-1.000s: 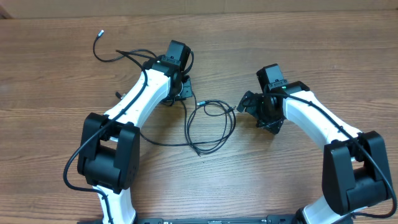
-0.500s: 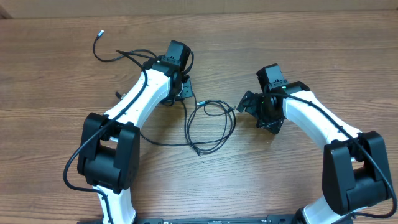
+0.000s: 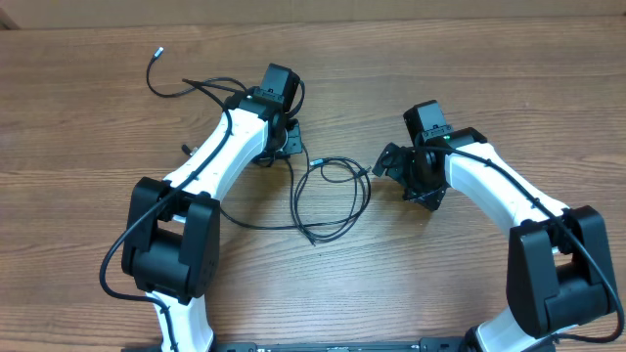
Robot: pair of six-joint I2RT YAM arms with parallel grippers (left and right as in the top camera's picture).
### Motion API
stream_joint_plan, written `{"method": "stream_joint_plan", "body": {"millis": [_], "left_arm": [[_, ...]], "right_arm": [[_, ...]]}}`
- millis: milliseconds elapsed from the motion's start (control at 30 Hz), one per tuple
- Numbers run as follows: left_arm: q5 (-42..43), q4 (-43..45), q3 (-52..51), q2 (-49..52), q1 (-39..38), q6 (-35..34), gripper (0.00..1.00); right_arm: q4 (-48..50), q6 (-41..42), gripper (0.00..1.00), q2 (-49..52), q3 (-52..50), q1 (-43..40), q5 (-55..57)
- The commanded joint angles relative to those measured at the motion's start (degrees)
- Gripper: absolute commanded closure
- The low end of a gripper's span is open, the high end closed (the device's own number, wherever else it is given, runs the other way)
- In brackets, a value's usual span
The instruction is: Untangle cables
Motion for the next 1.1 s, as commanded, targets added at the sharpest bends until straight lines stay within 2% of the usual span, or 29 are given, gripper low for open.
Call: {"method": "stream_joint_plan", "body": {"millis": [0, 600, 733, 833, 867, 967, 1033, 1067], "left_arm": [[0.3, -0.1, 0.7, -1.0, -0.4, -0.1, 0.94], [-3.4, -0.1, 0.7, -1.0, -0.4, -1.0, 0.92], [-7.6, -0.5, 0.7, -1.0, -0.4, -1.5, 0.96], [-11.4, -1.6, 0.7, -1.0, -0.4, -5.1, 0.95], [-12.1, -2.0, 0.7, -1.0, -0.4, -6.0, 0.91], [-12.2, -2.0, 0.7, -1.0, -0.4, -6.1, 0.67], [-12.2, -2.0, 0.7, -1.0, -0.4, -6.1, 0.56], [-12.3, -2.0, 0.7, -1.0, -0.4, -6.1, 0.44]], "right_arm": [[0.1, -0.4, 0.0, -1.0, 1.0, -0.2, -0.1], [0.1, -0.4, 0.0, -1.0, 1.0, -0.2, -0.1], [0.1, -0.4, 0.0, -1.0, 1.0, -0.2, -0.1], [0.1, -0.4, 0.0, -1.0, 1.0, -0.2, -0.1], [0.1, -0.4, 0.0, -1.0, 1.0, -0.2, -0.1], [0.1, -0.4, 0.0, -1.0, 1.0, -0.2, -0.1], [0.1, -0.4, 0.0, -1.0, 1.0, -0.2, -0.1], [0.1, -0.4, 0.0, -1.0, 1.0, -0.2, -0.1]]}}
